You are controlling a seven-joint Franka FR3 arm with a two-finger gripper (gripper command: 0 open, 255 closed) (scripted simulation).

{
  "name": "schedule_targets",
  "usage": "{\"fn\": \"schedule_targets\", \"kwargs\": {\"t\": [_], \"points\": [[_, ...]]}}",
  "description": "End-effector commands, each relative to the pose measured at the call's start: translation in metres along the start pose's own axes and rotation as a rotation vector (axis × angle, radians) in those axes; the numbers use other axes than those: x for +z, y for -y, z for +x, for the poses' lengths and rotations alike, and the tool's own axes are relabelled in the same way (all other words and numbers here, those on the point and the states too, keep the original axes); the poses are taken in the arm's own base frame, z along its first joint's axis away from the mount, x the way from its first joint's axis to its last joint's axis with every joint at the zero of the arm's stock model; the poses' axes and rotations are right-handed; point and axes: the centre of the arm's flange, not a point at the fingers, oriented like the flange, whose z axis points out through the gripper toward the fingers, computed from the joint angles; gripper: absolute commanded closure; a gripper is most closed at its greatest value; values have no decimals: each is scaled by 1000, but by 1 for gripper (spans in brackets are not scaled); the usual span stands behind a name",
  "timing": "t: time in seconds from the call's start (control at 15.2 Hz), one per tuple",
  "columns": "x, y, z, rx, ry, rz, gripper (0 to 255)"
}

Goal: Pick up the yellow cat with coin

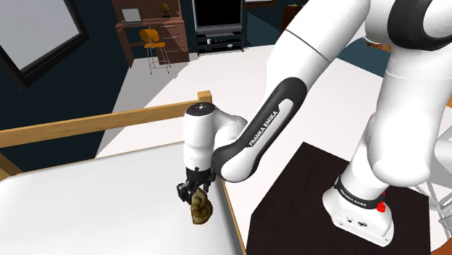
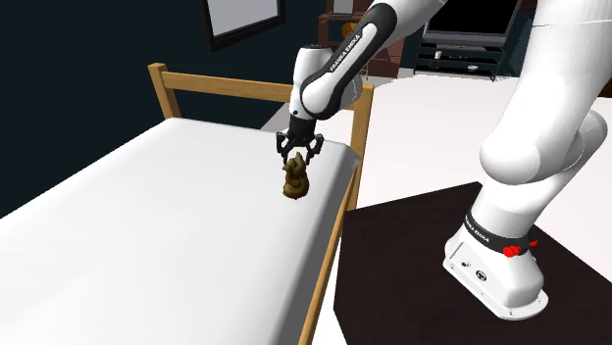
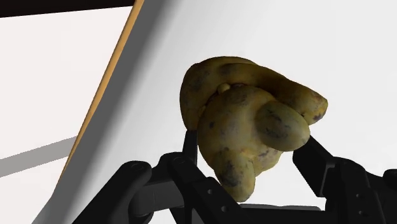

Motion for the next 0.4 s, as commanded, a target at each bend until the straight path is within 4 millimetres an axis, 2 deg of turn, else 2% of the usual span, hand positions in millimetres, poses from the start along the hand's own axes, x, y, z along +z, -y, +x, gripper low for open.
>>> {"fn": "schedule_targets", "kwargs": {"t": [0.0,0.2,0.33], "points": [[-11,1,1,0,0,0,255],[-27,4,1,0,0,0,255],[-27,4,1,0,0,0,255]]}}
